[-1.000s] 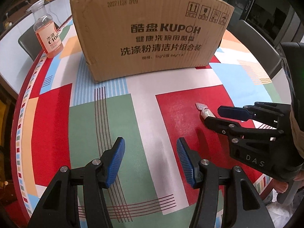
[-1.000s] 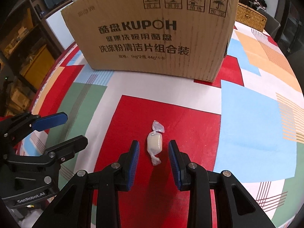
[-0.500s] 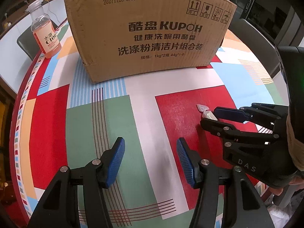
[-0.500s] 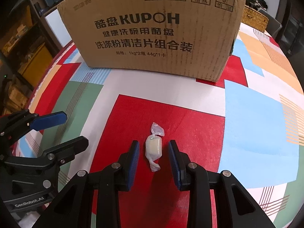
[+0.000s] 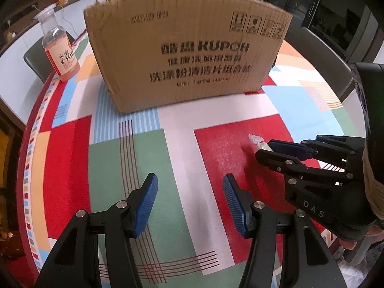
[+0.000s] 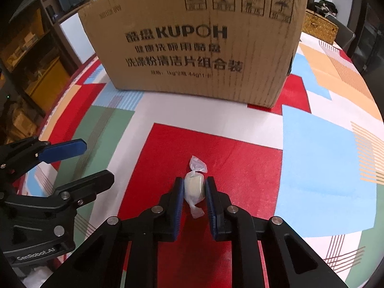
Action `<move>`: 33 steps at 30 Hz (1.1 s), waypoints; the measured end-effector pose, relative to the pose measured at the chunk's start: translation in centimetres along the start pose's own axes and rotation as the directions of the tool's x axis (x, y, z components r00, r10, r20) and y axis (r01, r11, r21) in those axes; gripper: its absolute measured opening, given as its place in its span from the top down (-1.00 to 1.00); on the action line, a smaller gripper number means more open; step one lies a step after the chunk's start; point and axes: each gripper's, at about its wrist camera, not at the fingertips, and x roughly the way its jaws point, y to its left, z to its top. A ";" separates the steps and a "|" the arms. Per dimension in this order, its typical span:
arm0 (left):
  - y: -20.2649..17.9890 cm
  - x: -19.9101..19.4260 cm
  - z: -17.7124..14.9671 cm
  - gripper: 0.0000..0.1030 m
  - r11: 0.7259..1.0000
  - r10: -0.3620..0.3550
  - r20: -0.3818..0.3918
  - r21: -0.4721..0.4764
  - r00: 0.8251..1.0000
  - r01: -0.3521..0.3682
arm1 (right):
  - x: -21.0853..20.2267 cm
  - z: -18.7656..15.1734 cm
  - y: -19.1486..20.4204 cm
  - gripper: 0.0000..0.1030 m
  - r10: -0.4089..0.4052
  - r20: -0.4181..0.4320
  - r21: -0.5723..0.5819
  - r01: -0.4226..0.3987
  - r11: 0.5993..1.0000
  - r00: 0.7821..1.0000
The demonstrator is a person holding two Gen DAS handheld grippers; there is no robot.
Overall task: Organize snacks
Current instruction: 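Carry the white candy over the box and open the right tool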
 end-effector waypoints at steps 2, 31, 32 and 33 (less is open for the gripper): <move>0.0 -0.6 0.3 -0.08 1.000 0.005 0.019 0.003 1.000 -0.005 | -0.8 0.0 -0.2 0.62 -0.002 0.015 0.004 0.002 1.000 1.000; 0.8 -11.0 6.2 -0.38 0.995 0.094 0.368 0.001 0.925 -0.102 | -11.5 5.6 0.5 0.62 -0.043 0.363 0.000 0.047 0.999 0.931; 0.8 -11.2 6.3 -0.40 0.994 0.097 0.377 0.001 0.921 -0.105 | -11.8 5.9 0.4 0.62 -0.044 0.375 0.000 0.048 0.999 0.926; 0.8 -11.4 6.5 -0.43 0.994 0.102 0.385 0.000 0.917 -0.111 | -11.9 6.0 0.4 0.62 -0.045 0.381 -0.001 0.049 0.999 0.924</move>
